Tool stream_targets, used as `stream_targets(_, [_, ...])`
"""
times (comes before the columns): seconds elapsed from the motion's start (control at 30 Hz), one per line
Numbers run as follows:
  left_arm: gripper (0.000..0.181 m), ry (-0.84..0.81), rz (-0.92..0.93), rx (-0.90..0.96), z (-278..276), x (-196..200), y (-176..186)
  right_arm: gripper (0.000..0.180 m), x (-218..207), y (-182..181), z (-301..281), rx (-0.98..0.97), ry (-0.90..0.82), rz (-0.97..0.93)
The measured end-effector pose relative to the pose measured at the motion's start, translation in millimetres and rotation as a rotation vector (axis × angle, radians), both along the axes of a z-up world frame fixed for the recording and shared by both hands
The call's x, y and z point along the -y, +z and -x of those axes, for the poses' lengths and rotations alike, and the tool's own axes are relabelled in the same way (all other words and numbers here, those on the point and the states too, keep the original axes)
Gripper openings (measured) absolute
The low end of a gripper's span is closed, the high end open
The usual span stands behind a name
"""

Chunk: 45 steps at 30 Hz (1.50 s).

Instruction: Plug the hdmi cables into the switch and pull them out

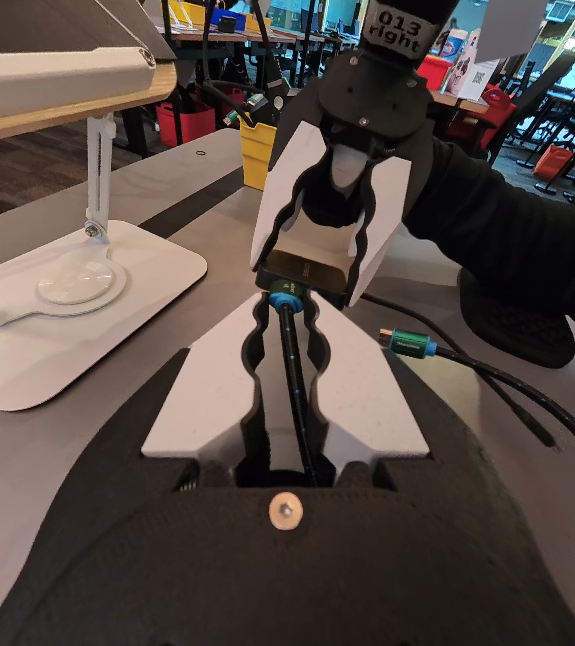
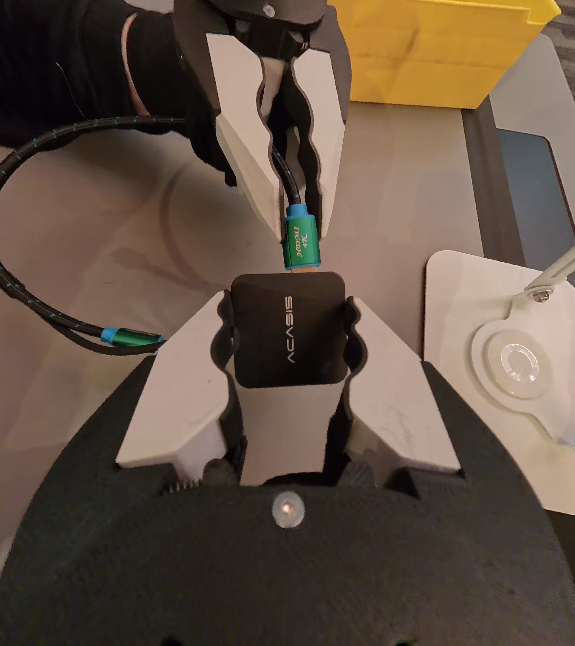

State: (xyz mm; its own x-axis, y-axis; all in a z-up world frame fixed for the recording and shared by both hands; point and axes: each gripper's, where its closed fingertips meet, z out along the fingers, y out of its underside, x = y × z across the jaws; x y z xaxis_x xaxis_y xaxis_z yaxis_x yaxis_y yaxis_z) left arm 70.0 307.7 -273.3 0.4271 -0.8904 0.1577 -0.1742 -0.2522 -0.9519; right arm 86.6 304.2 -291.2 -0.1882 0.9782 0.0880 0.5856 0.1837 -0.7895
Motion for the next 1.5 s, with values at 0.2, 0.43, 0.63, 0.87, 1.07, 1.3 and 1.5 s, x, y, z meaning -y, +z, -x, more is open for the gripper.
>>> stream_targets(0.2, [0.018, -0.009, -0.003, -0.026, -1, 2, -2, 0.061, 2, -4, 2, 0.034, 0.006, -0.024])
stream_targets(0.43, [0.018, -0.007, 0.004, -0.006, 1, 1, -1, 0.061, 1, -4, 5, 0.040, -0.005, -0.044])
stream_targets(0.63, [0.018, -0.025, -0.029, -0.043, -2, 3, -4, 0.066, -1, -12, -1, 0.099, -0.028, 0.024])
stream_targets(0.87, [0.013, -0.096, -0.139, -0.098, -11, 20, 2, 0.060, 9, 4, -6, 0.030, 0.013, 0.117])
stream_targets(1.07, [0.012, -0.169, -0.210, -0.157, -22, 36, -1, 0.037, 30, -11, -3, 0.087, 0.113, 0.153])
stream_targets(1.3, [0.009, -0.202, -0.256, -0.148, -27, 44, 5, 0.018, 42, -7, -8, 0.073, 0.192, 0.180])
stream_targets(1.5, [0.028, -0.144, -0.235, -0.086, -18, 33, 17, 0.012, 42, 2, -9, 0.028, 0.204, 0.162])
